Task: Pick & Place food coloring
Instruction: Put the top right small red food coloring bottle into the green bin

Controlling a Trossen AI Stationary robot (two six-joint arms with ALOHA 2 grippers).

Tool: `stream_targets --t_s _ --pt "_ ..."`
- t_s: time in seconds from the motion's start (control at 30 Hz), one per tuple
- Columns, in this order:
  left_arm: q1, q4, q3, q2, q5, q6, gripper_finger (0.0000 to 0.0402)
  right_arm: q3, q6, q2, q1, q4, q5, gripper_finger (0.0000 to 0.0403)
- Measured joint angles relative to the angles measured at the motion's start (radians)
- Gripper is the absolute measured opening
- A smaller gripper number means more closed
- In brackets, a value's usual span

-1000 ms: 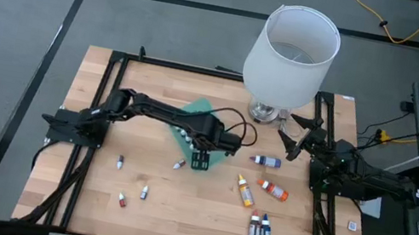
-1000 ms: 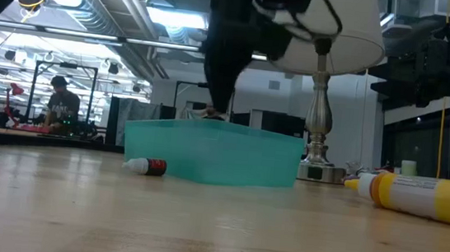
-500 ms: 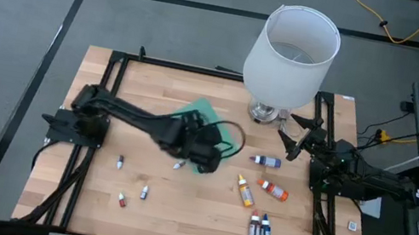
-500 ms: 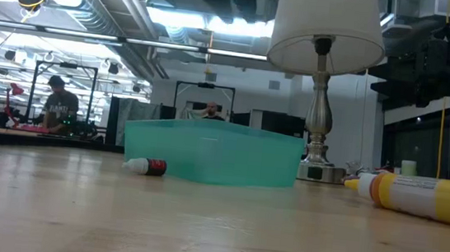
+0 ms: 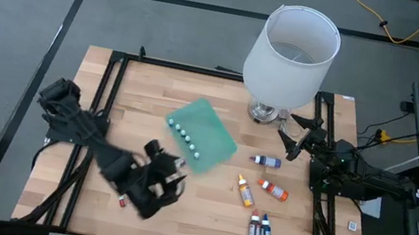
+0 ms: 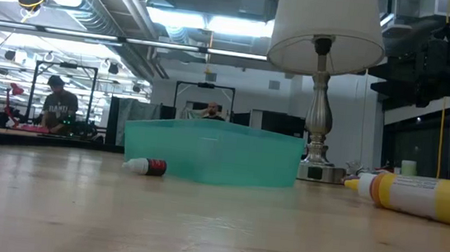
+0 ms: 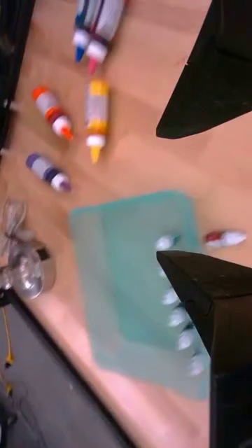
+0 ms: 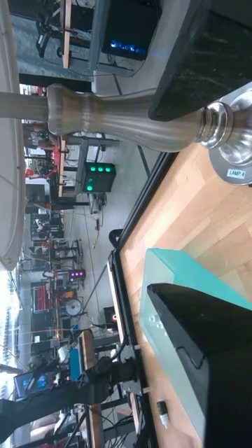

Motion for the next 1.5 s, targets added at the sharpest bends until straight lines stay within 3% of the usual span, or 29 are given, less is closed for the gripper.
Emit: stream_targets --t_s 0.27,0.5,0.67,0.87,1.2,1.5 --pt "-0.149 0.043 -0.210 -0.010 -0.003 -0.301 0.0271 0.000 0.000 0.000 0.000 0.000 0.000 0.0397" --pt "-0.206 0.119 -0.379 -0.011 0.007 -0.413 0.0267 0.000 0.000 0.000 0.000 0.000 0.000 0.0397" --pt "-0.202 0.262 -0.477 -0.008 0.032 -0.488 0.0267 0.000 0.000 0.000 0.000 0.000 0.000 0.0397" --pt "-0.175 0.466 -0.557 0.063 -0.032 -0.390 0.0265 0.000 0.000 0.000 0.000 0.000 0.000 0.0397" --pt "-0.105 0.545 -0.566 0.184 -0.107 -0.382 0.0265 0.000 0.000 0.000 0.000 0.000 0.000 0.0397" --pt "-0.009 0.658 -0.566 0.248 -0.105 -0.381 0.0263 0.000 0.000 0.000 0.000 0.000 0.000 0.0397"
